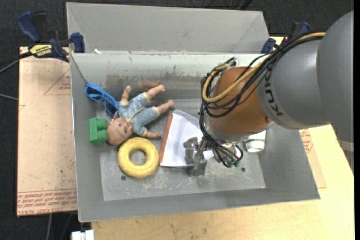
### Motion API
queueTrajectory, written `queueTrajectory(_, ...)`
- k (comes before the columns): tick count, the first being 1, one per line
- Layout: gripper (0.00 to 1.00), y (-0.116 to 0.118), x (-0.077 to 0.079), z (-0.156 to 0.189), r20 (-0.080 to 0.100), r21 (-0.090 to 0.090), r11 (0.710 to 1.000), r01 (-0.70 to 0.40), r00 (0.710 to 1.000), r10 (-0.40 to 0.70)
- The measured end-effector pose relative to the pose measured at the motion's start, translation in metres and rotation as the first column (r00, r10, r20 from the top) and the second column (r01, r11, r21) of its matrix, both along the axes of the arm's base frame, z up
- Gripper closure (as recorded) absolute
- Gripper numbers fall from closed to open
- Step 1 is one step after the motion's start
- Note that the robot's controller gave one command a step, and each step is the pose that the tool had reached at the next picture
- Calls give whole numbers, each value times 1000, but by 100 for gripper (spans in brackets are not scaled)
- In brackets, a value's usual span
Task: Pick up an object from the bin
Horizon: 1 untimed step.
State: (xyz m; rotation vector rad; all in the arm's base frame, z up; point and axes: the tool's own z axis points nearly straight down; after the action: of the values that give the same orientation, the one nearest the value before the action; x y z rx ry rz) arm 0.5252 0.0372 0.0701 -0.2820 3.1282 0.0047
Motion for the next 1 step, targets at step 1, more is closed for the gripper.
queueTrajectory(1, 100, 0, 0, 0, 0, 0, 1000, 1, 1000, -1)
